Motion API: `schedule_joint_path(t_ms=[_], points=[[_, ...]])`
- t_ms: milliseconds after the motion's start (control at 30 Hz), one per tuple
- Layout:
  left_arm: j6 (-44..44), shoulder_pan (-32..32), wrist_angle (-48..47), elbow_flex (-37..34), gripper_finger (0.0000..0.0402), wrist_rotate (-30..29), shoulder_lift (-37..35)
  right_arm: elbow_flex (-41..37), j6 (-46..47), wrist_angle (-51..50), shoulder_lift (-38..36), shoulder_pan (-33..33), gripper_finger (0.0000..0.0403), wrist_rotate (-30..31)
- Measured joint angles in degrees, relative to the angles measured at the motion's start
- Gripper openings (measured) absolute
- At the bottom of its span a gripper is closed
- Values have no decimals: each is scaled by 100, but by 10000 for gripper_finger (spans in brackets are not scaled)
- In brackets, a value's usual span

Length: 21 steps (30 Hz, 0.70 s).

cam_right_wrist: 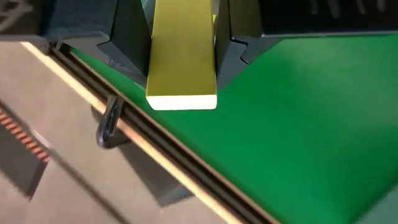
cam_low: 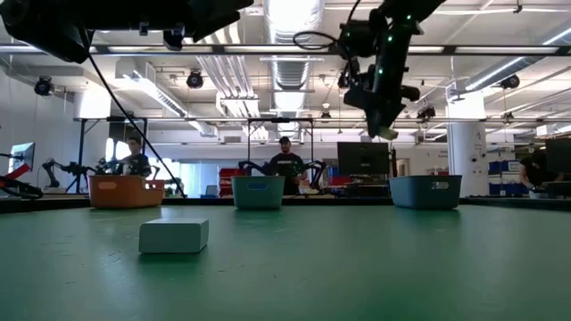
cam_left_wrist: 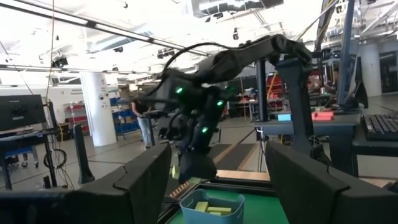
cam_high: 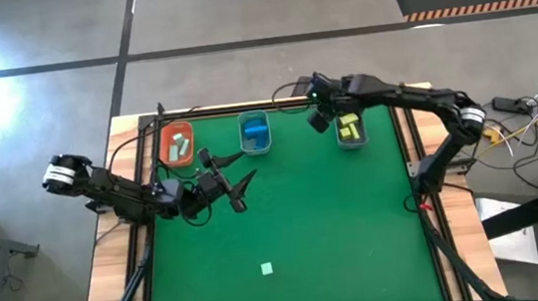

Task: Sort & place blocks by color
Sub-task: Put the yellow block into the gray bin

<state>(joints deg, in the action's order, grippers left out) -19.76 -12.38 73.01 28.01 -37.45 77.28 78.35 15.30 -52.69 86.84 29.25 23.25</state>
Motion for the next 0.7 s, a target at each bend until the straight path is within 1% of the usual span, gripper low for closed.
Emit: schedule_joint_path(t_ms=[267,467,500,600,700], points=[[145,0,2,-20,244,0,2,170,-376,-153,476,471,118,-720],[148,0,1,-20,245,0,2,307,-557,-641,541,739,118,-738],[149,0,0,-20,245,0,2,316,-789,-714,530,794,118,-742],[145,-4,-2,-22,245,0,2,250,-2565,-883,454,845,118,-795],[144,-4,-11,-23,245,2,2,181,-3645,-882,414,825,118,-830]])
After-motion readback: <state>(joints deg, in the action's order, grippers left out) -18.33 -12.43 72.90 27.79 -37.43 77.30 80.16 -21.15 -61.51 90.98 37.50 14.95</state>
